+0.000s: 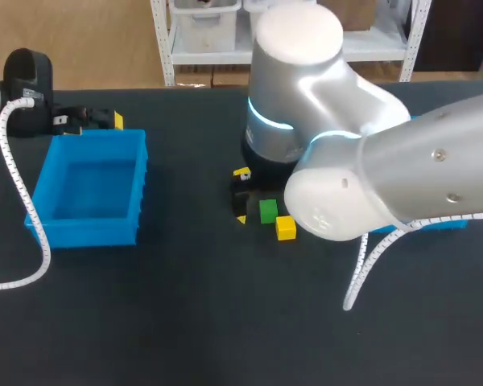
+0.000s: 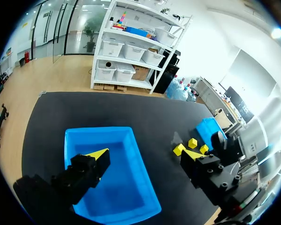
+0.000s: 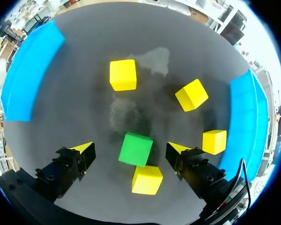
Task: Put the green cubes in the right bin and the yellow cubes in the left bin.
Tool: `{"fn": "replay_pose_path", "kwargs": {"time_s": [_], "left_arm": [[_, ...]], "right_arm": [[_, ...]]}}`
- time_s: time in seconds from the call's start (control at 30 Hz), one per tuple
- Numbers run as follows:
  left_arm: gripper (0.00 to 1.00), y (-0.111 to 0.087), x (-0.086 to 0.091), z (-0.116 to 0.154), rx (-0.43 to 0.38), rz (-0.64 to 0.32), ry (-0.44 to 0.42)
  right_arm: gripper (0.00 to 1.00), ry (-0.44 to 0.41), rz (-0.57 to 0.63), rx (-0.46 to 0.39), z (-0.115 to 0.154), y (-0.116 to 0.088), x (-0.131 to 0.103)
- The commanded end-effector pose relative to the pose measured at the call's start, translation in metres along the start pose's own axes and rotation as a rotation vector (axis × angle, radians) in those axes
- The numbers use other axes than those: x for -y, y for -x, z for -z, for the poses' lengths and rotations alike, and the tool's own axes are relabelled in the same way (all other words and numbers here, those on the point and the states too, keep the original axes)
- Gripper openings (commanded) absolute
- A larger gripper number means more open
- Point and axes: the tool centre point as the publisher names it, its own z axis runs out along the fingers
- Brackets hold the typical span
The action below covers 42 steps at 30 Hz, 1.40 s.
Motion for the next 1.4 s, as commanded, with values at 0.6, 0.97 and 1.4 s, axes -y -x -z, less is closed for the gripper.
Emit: {"fn": "replay_pose_path", "kwargs": {"time_s": [0.6, 0.97, 1.4], "left_arm": [[1.00, -0.001, -0.002, 0.000, 0.006, -0.002, -0.011], [1.00, -0.001, -0.002, 0.000, 0.006, -0.002, -0.011], [1.00, -0.001, -0.002, 0.000, 0.006, -0.002, -0.011]], "right_arm": [[0.00, -0.054, -0.041, 0.059, 0.014, 0.019, 0.025], [0.00, -0.031, -0.168, 0.213, 0.071, 0.041, 0.081], [0.00, -0.111, -0.402, 0.342, 0.115, 0.032, 0.202]]}}
